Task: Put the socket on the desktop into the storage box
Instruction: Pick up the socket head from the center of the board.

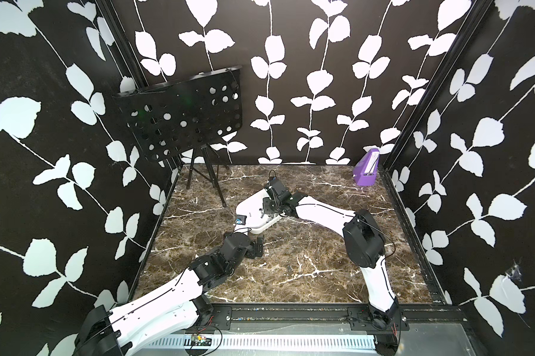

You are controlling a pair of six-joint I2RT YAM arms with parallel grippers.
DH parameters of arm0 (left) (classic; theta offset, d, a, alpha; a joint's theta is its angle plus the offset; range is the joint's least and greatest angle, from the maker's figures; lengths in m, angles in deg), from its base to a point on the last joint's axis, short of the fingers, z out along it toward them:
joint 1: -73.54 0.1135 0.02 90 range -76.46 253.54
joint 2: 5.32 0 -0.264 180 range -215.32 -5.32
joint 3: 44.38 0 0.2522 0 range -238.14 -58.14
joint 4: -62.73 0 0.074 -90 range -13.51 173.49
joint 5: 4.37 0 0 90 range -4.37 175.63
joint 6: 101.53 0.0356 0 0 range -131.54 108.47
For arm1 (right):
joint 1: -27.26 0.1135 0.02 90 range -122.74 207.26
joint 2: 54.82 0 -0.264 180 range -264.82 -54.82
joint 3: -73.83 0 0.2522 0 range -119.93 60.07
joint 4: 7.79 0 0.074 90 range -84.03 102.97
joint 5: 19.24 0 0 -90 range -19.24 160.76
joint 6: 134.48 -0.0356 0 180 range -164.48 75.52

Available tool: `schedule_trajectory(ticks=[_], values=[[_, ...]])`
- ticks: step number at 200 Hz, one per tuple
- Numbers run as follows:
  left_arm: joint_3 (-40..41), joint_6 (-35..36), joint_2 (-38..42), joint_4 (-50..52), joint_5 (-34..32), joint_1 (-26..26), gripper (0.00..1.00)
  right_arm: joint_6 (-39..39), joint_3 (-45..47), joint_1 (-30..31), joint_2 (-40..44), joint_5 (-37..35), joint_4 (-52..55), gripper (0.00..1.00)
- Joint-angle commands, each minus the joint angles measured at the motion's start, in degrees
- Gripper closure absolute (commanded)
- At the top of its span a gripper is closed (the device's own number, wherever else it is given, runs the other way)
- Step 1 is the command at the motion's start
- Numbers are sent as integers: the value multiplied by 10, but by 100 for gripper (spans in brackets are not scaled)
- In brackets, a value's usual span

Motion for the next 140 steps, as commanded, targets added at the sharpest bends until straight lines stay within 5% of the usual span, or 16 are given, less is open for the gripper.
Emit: schedule_trajectory(ticks=[1, 31, 79, 140], values=[[9, -4, 5, 2, -6, 1, 2, 10, -26, -1, 13, 4, 15, 53], [9, -2, 5, -1, 0, 1, 2, 20, 23, -1, 73, 20, 7, 50], [10, 24, -15, -47, 82, 1, 2, 23, 331, 25, 337, -17, -57, 50], [-21, 44, -84, -57, 164, 1, 2, -83, 642, 159, 602, -133, -62, 49]])
